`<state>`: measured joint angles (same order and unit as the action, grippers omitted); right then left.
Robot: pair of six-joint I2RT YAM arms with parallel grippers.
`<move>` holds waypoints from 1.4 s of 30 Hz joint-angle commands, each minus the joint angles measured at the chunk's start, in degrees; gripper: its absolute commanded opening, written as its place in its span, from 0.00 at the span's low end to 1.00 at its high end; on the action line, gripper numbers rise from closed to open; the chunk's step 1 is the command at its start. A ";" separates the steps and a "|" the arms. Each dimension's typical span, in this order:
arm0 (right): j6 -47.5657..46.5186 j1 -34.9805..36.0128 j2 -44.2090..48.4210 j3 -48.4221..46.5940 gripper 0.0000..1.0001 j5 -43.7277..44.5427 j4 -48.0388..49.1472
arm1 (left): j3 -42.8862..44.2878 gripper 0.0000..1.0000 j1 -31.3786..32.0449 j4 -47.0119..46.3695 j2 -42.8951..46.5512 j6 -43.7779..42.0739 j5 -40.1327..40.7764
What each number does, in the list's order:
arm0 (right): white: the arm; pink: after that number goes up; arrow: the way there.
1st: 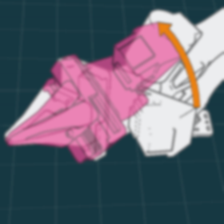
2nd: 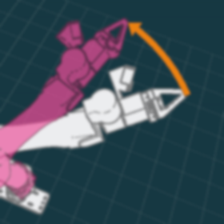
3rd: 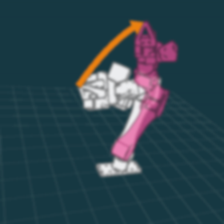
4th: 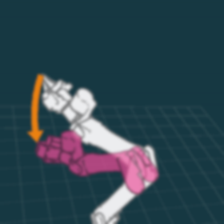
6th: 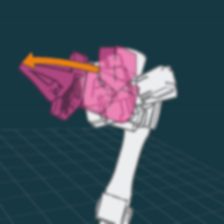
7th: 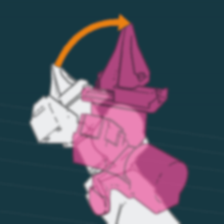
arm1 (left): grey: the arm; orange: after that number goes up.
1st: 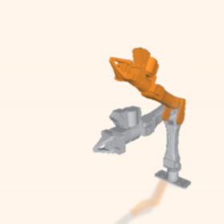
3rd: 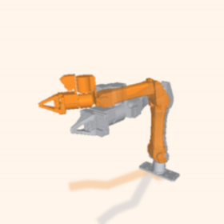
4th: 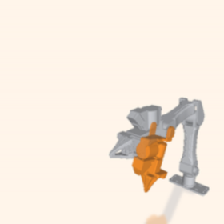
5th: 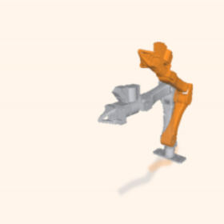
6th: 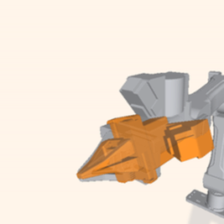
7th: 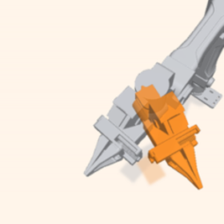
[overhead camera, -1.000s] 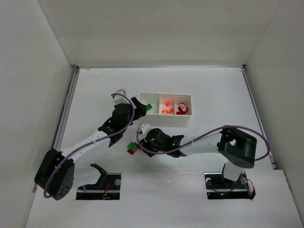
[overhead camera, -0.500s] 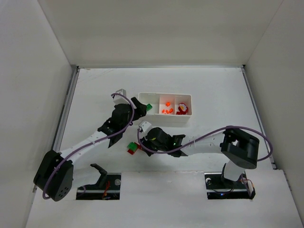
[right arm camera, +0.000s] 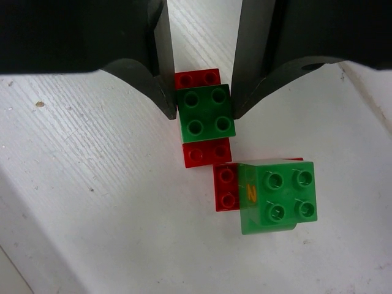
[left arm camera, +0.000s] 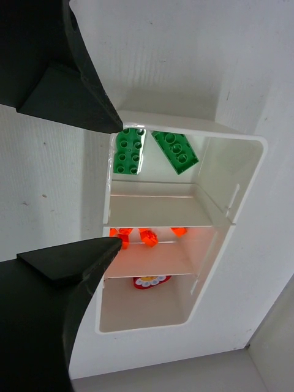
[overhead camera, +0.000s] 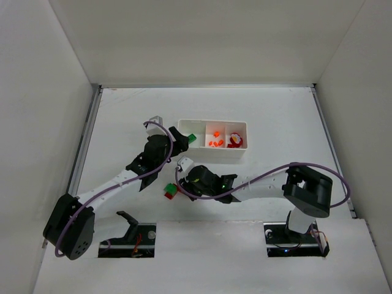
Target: Sort the legos into containers by color
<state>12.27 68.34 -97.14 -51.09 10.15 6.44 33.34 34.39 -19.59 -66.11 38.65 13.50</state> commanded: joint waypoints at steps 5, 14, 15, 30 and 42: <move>0.03 0.70 0.90 -2.53 0.32 1.10 0.51 | -0.12 0.66 0.01 -1.06 1.59 0.19 -0.49; 9.51 -4.29 23.98 12.13 0.29 1.01 7.70 | 1.64 0.66 2.47 -1.50 2.74 1.60 -4.35; 11.00 -5.79 26.89 14.24 0.29 0.40 8.93 | 1.90 0.66 3.00 -1.59 3.00 1.86 -4.70; 19.02 -18.46 40.19 24.28 0.28 -3.38 13.43 | 6.03 0.64 14.86 -1.85 -1.65 2.92 -5.85; 19.19 -19.87 40.37 23.49 0.28 -3.56 15.36 | 7.09 0.60 16.01 -1.40 -6.22 9.07 -5.94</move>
<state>30.94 48.73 -56.82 -26.30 7.03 17.32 37.98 49.80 -18.55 -71.85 45.30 7.99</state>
